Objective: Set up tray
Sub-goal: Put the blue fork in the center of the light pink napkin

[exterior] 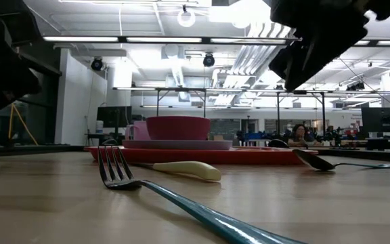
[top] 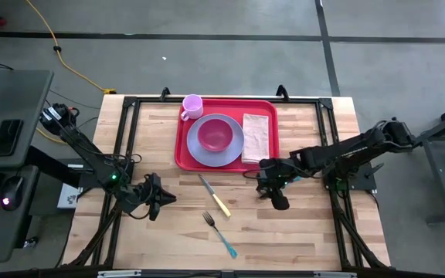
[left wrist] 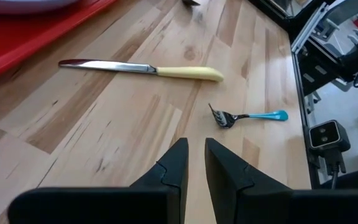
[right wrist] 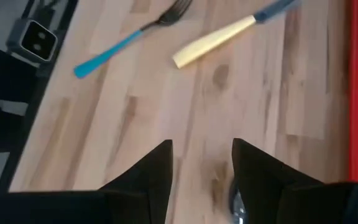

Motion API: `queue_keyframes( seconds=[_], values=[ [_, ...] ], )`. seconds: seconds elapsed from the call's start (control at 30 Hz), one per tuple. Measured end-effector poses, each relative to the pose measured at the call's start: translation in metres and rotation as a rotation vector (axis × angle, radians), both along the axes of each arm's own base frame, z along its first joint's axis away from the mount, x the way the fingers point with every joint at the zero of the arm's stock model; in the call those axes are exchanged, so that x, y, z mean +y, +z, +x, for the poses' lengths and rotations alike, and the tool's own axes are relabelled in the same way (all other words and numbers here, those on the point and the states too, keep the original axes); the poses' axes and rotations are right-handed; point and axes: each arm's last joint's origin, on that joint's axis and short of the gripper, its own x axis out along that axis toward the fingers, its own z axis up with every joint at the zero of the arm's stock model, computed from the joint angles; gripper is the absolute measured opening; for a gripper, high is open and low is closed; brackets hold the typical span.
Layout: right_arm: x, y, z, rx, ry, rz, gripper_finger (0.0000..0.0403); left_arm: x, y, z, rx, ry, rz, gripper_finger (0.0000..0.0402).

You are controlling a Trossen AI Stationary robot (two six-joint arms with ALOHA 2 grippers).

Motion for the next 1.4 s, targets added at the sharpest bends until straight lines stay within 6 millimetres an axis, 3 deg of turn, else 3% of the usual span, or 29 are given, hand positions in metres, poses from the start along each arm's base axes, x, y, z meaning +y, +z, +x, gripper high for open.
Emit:
queue_keyframes(
  seconds=[0.37, 0.77, 1.1, 1.4],
  values=[
    [0.007, 0.003, 0.003, -0.031, -0.102, 0.025, 0.0144, -0.002, 0.009, 0.004, -0.103, 0.062, -0.055, 0.0085],
    [0.006, 0.014, 0.013, -0.188, -0.185, 0.022, 0.0144, -0.006, 0.023, 0.009, -0.221, 0.075, -0.192, 0.0085],
    [0.031, 0.020, 0.011, -0.253, -0.191, 0.061, 0.0144, -0.009, 0.035, 0.011, -0.307, 0.070, -0.316, 0.0085],
    [0.033, 0.020, 0.010, -0.258, -0.229, 0.048, 0.0144, -0.016, 0.040, 0.015, -0.340, 0.023, -0.430, 0.0085]
  ],
)
